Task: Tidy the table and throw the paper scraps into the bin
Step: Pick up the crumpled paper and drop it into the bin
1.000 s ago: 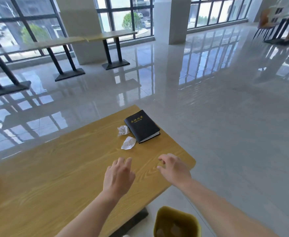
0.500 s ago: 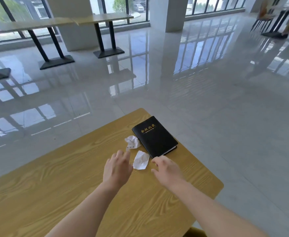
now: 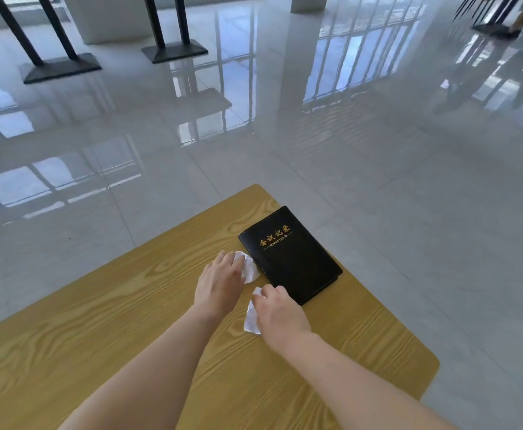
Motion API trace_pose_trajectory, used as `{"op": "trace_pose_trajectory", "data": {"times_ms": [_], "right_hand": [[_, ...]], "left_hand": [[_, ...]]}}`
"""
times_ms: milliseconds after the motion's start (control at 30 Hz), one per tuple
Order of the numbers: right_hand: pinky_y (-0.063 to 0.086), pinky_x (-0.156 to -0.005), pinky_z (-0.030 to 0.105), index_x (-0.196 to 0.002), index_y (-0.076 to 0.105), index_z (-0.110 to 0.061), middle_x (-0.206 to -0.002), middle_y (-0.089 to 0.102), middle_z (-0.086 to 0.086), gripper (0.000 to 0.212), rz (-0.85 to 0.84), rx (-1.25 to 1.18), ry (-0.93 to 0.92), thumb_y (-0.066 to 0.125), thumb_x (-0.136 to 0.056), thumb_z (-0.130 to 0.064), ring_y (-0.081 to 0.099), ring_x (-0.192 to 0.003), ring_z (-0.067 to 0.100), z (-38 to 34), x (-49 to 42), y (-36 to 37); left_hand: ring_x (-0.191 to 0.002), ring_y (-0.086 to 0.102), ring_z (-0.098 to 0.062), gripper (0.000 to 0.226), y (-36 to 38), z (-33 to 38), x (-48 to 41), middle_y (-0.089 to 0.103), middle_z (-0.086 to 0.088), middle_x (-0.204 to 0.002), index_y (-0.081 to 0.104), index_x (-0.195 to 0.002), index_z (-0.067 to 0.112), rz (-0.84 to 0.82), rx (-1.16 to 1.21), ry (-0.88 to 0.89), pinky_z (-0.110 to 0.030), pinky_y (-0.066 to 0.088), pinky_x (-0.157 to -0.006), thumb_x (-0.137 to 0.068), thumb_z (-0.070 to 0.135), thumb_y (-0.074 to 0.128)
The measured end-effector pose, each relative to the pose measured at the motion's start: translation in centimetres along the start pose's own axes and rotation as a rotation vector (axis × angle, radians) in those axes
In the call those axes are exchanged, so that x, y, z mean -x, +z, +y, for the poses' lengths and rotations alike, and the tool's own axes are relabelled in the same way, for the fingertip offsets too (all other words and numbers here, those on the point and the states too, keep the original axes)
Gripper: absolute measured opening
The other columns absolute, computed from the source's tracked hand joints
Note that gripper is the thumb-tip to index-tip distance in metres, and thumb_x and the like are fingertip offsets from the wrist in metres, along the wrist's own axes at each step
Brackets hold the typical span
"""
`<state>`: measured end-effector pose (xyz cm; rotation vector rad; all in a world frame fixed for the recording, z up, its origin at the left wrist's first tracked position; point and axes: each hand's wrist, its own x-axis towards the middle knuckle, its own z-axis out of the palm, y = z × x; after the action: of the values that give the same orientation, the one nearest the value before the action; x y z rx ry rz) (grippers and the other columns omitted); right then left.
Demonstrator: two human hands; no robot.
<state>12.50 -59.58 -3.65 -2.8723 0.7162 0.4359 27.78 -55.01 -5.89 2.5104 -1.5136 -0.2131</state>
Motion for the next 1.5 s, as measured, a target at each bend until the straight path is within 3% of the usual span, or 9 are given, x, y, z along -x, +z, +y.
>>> {"op": "trace_pose_trajectory", "data": {"times_ms": [100, 167, 333, 467, 633, 933, 1033, 1233, 1500], "right_hand": [[0.046, -0.092, 0.035, -0.138, 0.041, -0.005, -0.130, 0.043, 0.014, 0.059, -0.032, 0.064, -0.017, 0.069, -0.087, -0.012, 0.044, -0.110, 0.029, -0.3, -0.2, 1.2], [0.044, -0.092, 0.037, -0.140, 0.039, -0.003, -0.134, 0.041, 0.017, 0.062, -0.030, 0.092, -0.041, 0.070, -0.087, -0.013, 0.044, -0.111, 0.031, -0.5, 0.1, 1.6], [0.050, -0.090, 0.032, -0.132, 0.051, -0.008, -0.127, 0.050, 0.010, 0.051, 0.019, -0.042, -0.032, 0.068, -0.085, -0.002, 0.047, -0.108, 0.026, -0.8, 1.0, 1.4], [0.051, -0.091, 0.030, -0.136, 0.050, -0.007, -0.125, 0.053, 0.007, 0.055, 0.046, -0.158, -0.013, 0.066, -0.085, 0.006, 0.049, -0.109, 0.022, -0.5, 1.8, 1.2], [0.054, -0.087, 0.031, -0.128, 0.056, -0.008, -0.121, 0.056, 0.006, 0.048, 0.109, -0.225, 0.010, 0.070, -0.084, 0.003, 0.054, -0.104, 0.020, 0.0, 3.9, 0.7], [0.053, -0.078, 0.029, -0.115, 0.062, -0.012, -0.111, 0.057, 0.005, 0.032, 0.230, -0.304, 0.109, 0.060, -0.088, 0.004, 0.055, -0.096, 0.020, 2.0, 8.5, -1.0], [0.050, -0.079, 0.029, -0.122, 0.060, -0.012, -0.114, 0.057, 0.006, 0.034, 0.272, -0.324, 0.140, 0.056, -0.092, 0.002, 0.055, -0.099, 0.023, 2.9, 10.4, -1.5], [0.051, -0.084, 0.032, -0.114, 0.063, -0.015, -0.112, 0.057, 0.006, 0.025, 0.307, -0.379, 0.179, 0.059, -0.093, -0.003, 0.055, -0.102, 0.024, 4.9, 14.6, -1.9], [0.040, -0.072, 0.029, -0.109, 0.066, -0.016, -0.108, 0.059, 0.005, 0.023, 0.350, -0.410, 0.251, 0.057, -0.091, -0.005, 0.057, -0.100, 0.026, 8.3, 22.0, -0.4]], "left_hand": [[-0.109, 0.055, -0.022, 0.039, 0.9, -0.6, -0.5, 0.060, 0.002, -0.123, 0.049, -0.134, 0.022, -0.054, -0.026, 0.042, -0.034, 0.046, -0.084, -0.095, 0.026, 0.055], [-0.100, 0.057, -0.023, 0.038, 0.9, -0.8, -0.3, 0.062, 0.001, -0.108, 0.054, -0.130, 0.023, -0.041, -0.035, 0.041, -0.033, 0.045, -0.078, -0.092, 0.022, 0.059], [-0.077, 0.058, -0.023, 0.029, 0.2, -1.2, 1.4, 0.062, 0.003, -0.083, 0.068, -0.105, 0.022, -0.015, -0.045, 0.014, -0.032, 0.037, -0.069, -0.083, 0.005, 0.060], [-0.069, 0.057, -0.022, 0.029, -0.1, -1.8, 3.5, 0.062, 0.002, -0.076, 0.070, -0.103, 0.021, -0.001, -0.025, -0.027, -0.031, 0.034, -0.065, -0.081, 0.004, 0.062], [-0.057, 0.053, -0.022, 0.030, -1.0, -1.2, 6.2, 0.057, 0.002, -0.064, 0.073, -0.095, 0.020, 0.059, 0.008, -0.073, -0.030, 0.033, -0.058, -0.074, -0.001, 0.067], [-0.050, 0.039, -0.019, 0.029, -3.3, 3.8, 9.8, 0.053, 0.002, -0.059, 0.074, -0.089, 0.017, 0.094, 0.013, -0.017, -0.029, 0.027, -0.053, -0.068, -0.002, 0.072], [-0.050, 0.044, -0.022, 0.031, -4.1, 5.7, 10.8, 0.054, 0.002, -0.059, 0.075, -0.091, 0.018, 0.110, 0.031, -0.006, -0.028, 0.026, -0.053, -0.068, -0.002, 0.073], [-0.053, 0.051, -0.027, 0.030, -4.6, 10.0, 13.1, 0.056, -0.001, -0.062, 0.075, -0.094, 0.016, 0.105, 0.033, 0.022, -0.029, 0.027, -0.052, -0.071, -0.002, 0.071], [-0.056, 0.056, -0.026, 0.022, -4.4, 16.7, 17.0, 0.060, 0.000, -0.066, 0.074, -0.094, 0.018, 0.142, 0.046, 0.091, -0.029, 0.030, -0.049, -0.076, 0.006, 0.073]]}}
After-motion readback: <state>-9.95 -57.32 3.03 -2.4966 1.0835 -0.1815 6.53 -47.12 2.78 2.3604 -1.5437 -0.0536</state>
